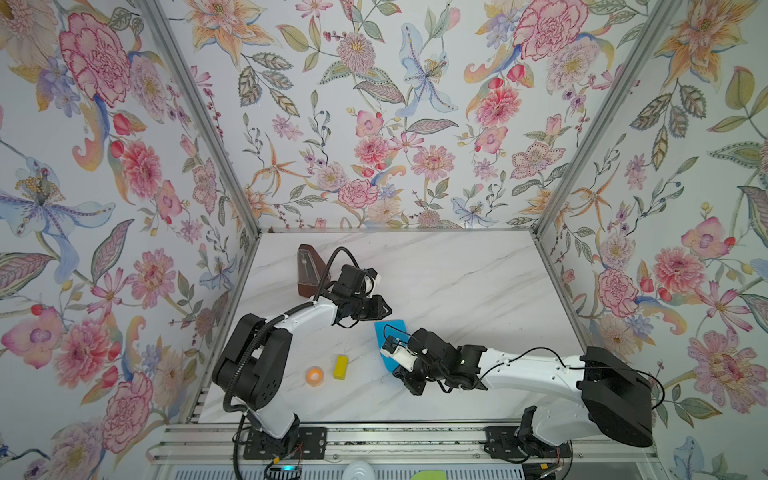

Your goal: Fold a paper plane with a square sheet of paper (fold left side to right side)

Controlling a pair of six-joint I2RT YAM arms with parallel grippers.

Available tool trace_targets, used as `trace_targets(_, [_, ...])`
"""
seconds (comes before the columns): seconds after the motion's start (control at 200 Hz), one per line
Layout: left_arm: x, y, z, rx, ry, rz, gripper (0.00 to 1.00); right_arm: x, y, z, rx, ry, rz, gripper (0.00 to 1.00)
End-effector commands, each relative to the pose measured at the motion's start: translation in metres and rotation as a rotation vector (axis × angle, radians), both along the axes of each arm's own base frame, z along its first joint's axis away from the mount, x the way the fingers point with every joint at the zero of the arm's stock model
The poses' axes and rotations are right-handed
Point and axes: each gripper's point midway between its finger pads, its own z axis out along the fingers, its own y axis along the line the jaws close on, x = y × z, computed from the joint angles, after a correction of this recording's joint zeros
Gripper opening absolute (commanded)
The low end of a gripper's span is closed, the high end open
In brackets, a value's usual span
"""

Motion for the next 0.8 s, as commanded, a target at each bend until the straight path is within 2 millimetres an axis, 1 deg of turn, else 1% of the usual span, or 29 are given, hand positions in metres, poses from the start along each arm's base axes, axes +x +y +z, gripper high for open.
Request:
trace_targets(0.0, [-0.003,-0.014,0.001,-0.017,0.004,-0.062,0.16,0.002,0.019,0.012,0.115,0.105,-0.067,0.00])
trace_targets(0.15, [-0.016,-0.021,-0.020,0.004,0.054,-0.105,0.08,0.015,0.023,0.006,0.137,0.135,-0.104,0.00])
trace_targets(0.23, [-0.020,-0.022,-0.032,0.007,0.081,-0.116,0.05,0.018,0.023,0.008,0.162,0.147,-0.111,0.00])
trace_targets(0.37, [-0.026,-0.020,-0.052,0.028,0.114,-0.127,0.03,0.022,0.021,0.009,0.186,0.152,-0.123,0.00])
trace_targets(0.525, [-0.030,-0.017,-0.071,0.065,0.143,-0.143,0.01,0.027,0.015,0.004,0.175,0.164,-0.143,0.00])
trace_targets(0.796, [-0.040,-0.010,-0.093,0.115,0.170,-0.177,0.00,0.041,0.001,-0.008,0.129,0.182,-0.210,0.00])
